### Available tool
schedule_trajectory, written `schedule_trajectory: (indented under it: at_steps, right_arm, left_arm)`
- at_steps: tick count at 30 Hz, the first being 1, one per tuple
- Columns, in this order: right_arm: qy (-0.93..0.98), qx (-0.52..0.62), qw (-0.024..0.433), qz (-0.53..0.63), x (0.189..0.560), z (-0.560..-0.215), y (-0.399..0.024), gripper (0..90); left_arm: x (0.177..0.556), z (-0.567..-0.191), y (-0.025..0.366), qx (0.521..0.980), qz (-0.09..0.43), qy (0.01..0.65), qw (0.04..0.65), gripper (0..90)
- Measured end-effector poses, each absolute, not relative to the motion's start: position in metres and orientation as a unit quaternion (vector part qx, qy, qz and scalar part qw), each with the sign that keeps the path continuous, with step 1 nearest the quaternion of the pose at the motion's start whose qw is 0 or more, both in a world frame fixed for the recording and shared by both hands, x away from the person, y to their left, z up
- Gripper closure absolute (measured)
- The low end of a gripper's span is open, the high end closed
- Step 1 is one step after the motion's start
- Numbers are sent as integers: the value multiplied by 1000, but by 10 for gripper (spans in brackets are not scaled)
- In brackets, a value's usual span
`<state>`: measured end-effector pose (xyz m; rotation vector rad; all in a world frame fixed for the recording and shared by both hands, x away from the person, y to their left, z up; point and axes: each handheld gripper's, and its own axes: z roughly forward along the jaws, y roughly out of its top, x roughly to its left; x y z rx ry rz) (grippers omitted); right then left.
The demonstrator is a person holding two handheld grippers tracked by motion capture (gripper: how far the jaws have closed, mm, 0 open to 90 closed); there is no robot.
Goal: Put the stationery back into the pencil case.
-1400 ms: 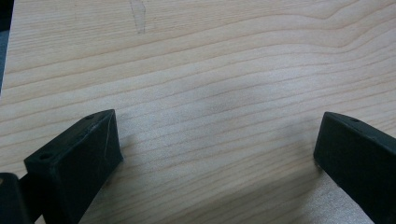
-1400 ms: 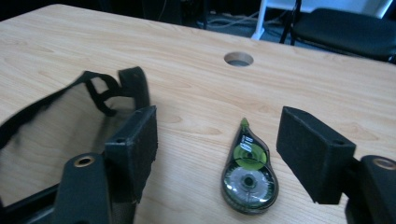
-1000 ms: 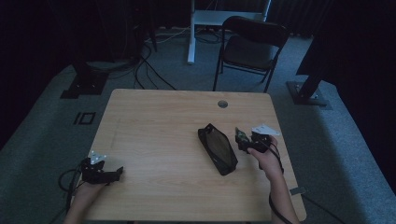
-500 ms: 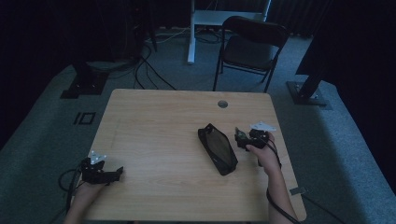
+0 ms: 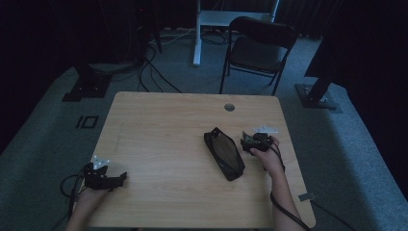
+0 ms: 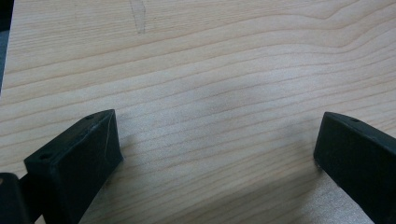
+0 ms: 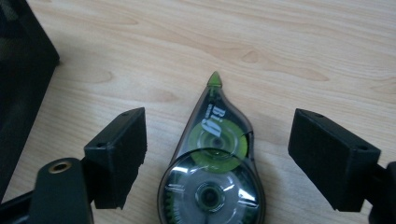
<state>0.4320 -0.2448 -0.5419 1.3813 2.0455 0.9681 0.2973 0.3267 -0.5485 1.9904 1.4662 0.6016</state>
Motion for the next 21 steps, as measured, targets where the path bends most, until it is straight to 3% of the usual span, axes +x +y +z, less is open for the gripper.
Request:
schedule_trajectory:
  at_steps: [15,18,21]
  right_arm:
    - [754,511,228,343,434,-550,-245,341]
    - [752,516,229,342,435,-549,-245,430]
    - [755,516,228,336,435,-547,-243,457]
  left_arm:
    - [297,-549,327,748,226,551,294,7]
    - [297,-549,327,748,226,551,294,7]
    - [297,-549,327,748,226,551,294,7]
